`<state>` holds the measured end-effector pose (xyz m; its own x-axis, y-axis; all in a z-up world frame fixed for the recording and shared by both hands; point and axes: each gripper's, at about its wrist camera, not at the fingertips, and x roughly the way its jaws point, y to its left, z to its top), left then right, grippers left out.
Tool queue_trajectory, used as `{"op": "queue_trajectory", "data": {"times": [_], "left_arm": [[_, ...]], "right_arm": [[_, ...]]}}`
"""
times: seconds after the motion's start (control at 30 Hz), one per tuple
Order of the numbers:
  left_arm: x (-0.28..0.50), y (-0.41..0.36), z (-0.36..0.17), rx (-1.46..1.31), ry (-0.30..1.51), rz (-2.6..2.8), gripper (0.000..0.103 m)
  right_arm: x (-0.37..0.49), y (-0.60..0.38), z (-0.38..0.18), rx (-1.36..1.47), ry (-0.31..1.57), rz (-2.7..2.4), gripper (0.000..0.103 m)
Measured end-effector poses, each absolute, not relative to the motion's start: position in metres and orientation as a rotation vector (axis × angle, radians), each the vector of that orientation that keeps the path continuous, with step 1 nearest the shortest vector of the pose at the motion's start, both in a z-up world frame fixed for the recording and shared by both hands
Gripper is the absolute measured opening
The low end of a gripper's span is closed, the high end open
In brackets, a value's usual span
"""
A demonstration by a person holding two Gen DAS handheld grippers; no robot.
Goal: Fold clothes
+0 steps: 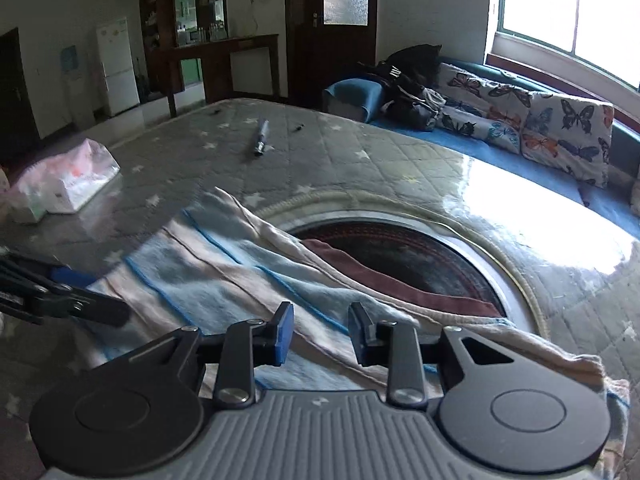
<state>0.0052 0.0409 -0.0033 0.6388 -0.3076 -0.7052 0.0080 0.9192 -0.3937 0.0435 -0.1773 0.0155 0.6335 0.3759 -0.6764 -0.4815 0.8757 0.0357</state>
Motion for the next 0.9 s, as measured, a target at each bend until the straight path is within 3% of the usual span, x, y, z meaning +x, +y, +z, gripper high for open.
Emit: {"op": "queue_trajectory", "data": {"times": [0.2,0.5,0.6,0.73,0.77,0.9], "left_arm": [[-0.012,0.047,0.000,-0.319,0.841,-0.128,0.054],[-0.019,0.053,-0.003,-0.327,0.832,-0.130,0.051],[-0.017,0.051,-0.004,-0.332,0.832,-0.153,0.041],[-0.015,0.048,-0.007,-0.332,0.833,-0.192,0.037],[-0.014,0.048,-0.008,-0.338,0.833,-0.199,0.026],[-0.019,0.045,-0.003,-0.357,0.805,-0.205,0.017]], "right_arm": [[0.035,-0.159,0.023,-0.149,0.720,0.577,0.030],[0.027,-0.114,-0.004,-0.224,0.775,0.700,0.030],[0.028,-0.114,-0.007,-0.224,0.788,0.705,0.030],[0.030,-0.121,0.003,-0.192,0.781,0.703,0.030],[0.031,-0.123,0.005,-0.179,0.779,0.700,0.030],[0.035,-0.130,0.019,-0.127,0.774,0.687,0.030]]}}
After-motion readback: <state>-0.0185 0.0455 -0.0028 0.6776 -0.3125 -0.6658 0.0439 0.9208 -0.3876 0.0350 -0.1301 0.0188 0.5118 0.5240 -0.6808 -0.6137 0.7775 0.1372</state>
